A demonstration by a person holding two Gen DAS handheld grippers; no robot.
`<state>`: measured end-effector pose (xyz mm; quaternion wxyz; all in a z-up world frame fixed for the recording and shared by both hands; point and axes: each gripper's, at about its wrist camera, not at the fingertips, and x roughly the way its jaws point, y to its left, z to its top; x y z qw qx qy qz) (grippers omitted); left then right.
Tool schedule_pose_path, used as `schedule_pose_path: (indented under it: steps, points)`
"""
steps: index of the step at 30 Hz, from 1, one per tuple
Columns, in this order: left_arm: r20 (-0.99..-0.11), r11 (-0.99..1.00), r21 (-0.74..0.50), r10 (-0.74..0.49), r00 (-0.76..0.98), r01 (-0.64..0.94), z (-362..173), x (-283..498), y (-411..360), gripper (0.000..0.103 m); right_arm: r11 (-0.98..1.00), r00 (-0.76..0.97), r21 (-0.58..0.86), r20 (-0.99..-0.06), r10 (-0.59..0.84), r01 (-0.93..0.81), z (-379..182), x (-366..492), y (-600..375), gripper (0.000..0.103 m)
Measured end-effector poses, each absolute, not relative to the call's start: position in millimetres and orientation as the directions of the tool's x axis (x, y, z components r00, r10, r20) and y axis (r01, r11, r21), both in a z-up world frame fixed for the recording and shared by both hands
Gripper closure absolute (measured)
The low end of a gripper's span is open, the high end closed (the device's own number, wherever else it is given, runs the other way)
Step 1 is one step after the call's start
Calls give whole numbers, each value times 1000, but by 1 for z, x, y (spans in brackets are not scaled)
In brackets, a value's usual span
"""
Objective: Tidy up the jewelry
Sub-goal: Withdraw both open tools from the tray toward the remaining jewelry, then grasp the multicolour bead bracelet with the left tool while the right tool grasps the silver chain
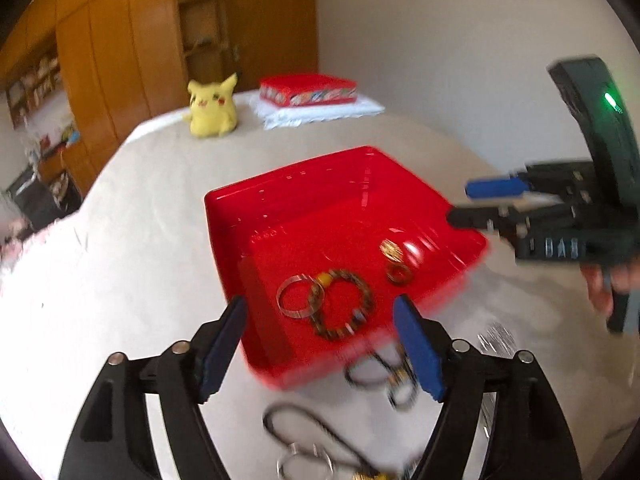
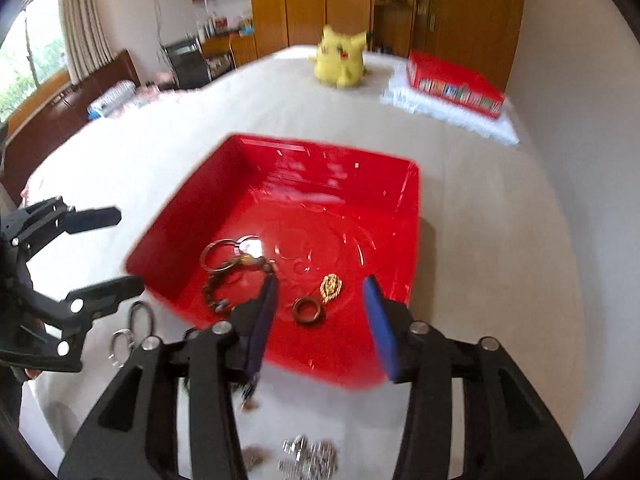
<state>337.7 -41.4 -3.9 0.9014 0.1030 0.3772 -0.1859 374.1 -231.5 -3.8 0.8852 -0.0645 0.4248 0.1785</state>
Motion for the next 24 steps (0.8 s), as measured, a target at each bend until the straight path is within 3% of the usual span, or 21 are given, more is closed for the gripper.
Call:
schedule_pose_path:
  steps: [3,11,17,24]
  points:
    - [-692,890,62,-288,662,452,-3,289,-38,20,926,600,50,-749,282,-373,6,340,-245,52]
    - [-739,821,-8,-390,550,570,-54,195,-42,20,932,583,102,-755,300,-347,-22,269,-274,51]
    - [-758,828,-94,-420,499,553,-85,170,-43,20,939,569,178,-757,321,-294,-54,240,-290,48]
    - [-794,833,-63,-376,478,550,-104,176,-65,20,939,541,224,-772,333,-260,-84,235,-299,48]
